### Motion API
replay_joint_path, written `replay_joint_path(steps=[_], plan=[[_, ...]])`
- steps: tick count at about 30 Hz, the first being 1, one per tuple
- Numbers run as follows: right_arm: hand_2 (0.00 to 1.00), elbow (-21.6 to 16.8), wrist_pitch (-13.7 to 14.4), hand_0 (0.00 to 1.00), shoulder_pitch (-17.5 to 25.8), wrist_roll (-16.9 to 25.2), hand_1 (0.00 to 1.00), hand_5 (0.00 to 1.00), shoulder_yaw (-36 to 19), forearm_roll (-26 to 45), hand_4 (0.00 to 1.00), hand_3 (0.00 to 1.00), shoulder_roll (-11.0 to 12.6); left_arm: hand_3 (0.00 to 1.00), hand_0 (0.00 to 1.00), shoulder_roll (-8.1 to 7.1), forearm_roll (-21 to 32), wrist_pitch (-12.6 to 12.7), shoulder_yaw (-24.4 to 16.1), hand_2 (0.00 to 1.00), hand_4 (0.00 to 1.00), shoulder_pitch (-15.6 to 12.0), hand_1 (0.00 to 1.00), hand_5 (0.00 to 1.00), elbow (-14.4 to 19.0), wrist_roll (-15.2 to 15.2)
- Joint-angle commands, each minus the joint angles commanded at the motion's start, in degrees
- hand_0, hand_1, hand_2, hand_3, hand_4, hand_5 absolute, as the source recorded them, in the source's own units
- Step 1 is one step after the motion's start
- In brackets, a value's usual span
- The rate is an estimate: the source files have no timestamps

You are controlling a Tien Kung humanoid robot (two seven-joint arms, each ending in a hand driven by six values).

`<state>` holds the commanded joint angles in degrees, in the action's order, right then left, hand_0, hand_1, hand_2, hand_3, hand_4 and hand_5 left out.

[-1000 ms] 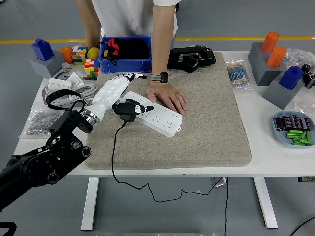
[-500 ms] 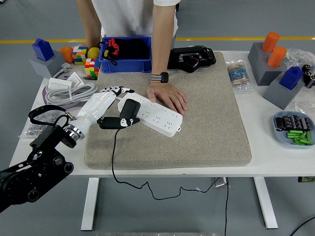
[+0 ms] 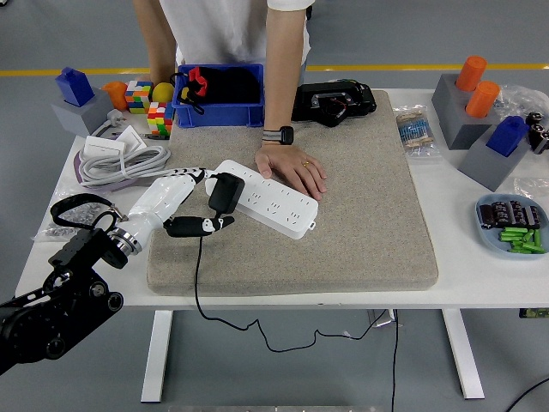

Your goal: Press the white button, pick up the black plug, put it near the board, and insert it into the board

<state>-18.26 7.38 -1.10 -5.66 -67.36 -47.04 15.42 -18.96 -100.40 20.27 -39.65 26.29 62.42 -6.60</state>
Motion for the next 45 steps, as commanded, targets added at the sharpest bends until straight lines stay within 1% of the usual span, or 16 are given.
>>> replay_joint_path(steps=[12,18,30,37,42,45], plan=[[0.506,0.1,0.0,0.596,0.2,0.0,0.5,0.325,0.6,0.2,0.645,0.53,0.2,0.828,0.883,1.49,0.5,-0.6,1.5,0.841,0.89,1.2,0.905,0.595,-2.8,0.2],[0.505,0.1,0.0,0.596,0.4,0.0,0.5,0.325,0.5,0.2,0.646,0.53,0.2,0.827,0.874,2.31,0.5,-0.6,1.6,0.839,0.89,2.0,0.901,0.594,-3.5,0.2],[0.505,0.1,0.0,0.596,0.3,0.0,0.5,0.325,-0.1,0.1,0.646,0.53,-0.1,0.826,0.868,4.07,0.7,-1.3,2.8,0.835,0.889,4.0,0.896,0.589,-5.7,1.1],[0.505,0.0,0.0,0.596,0.2,0.0,0.5,0.326,-0.1,0.1,0.645,0.529,-0.2,0.818,0.859,5.14,1.5,-1.8,4.0,0.83,0.889,5.5,0.889,0.587,-7.8,1.5],[0.505,0.0,0.0,0.596,0.3,0.0,0.5,0.326,0.0,0.1,0.645,0.529,-0.2,0.818,0.859,5.73,1.7,-2.0,4.5,0.83,0.889,5.9,0.889,0.587,-8.6,1.7],[0.505,0.0,0.0,0.596,0.2,0.0,0.5,0.325,0.0,0.1,0.645,0.528,-0.2,0.817,0.856,5.82,1.8,-2.1,4.6,0.825,0.885,6.0,0.886,0.582,-8.7,1.9]])
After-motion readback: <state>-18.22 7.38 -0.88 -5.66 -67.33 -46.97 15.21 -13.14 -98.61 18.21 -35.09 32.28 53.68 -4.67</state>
